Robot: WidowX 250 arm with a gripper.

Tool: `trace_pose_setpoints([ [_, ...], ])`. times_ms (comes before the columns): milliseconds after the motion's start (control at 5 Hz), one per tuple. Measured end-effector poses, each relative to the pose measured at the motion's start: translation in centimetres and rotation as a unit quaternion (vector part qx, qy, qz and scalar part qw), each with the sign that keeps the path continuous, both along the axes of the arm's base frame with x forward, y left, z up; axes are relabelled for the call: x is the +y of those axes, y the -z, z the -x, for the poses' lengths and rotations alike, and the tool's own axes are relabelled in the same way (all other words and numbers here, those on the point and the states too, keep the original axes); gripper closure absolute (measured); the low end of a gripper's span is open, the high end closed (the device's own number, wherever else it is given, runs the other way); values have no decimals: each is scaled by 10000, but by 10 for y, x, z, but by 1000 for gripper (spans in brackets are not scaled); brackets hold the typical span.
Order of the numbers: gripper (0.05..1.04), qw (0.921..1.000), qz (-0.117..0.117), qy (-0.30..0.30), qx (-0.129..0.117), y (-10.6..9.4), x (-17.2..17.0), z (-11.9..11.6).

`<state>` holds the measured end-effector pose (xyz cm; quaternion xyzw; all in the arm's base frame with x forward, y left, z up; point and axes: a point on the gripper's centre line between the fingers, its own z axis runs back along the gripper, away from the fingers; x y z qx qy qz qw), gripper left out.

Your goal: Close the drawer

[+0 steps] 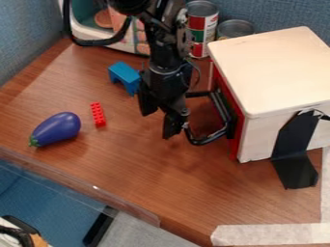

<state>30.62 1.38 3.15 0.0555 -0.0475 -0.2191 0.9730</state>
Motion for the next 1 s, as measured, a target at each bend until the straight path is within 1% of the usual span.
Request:
trace_pose_setpoints([
  [200, 84, 9998, 93, -163, 6, -5, 1, -3],
  [400, 84, 9975, 66, -700, -120, -19, 21, -1],
  [600, 84, 9839, -187, -1779, -67, -36, 53, 18],
  [800, 84, 9689, -380, -2439, 169, -53, 82, 41],
  [1000, 84, 9640, -331, -2628, 226, -78, 108, 61],
])
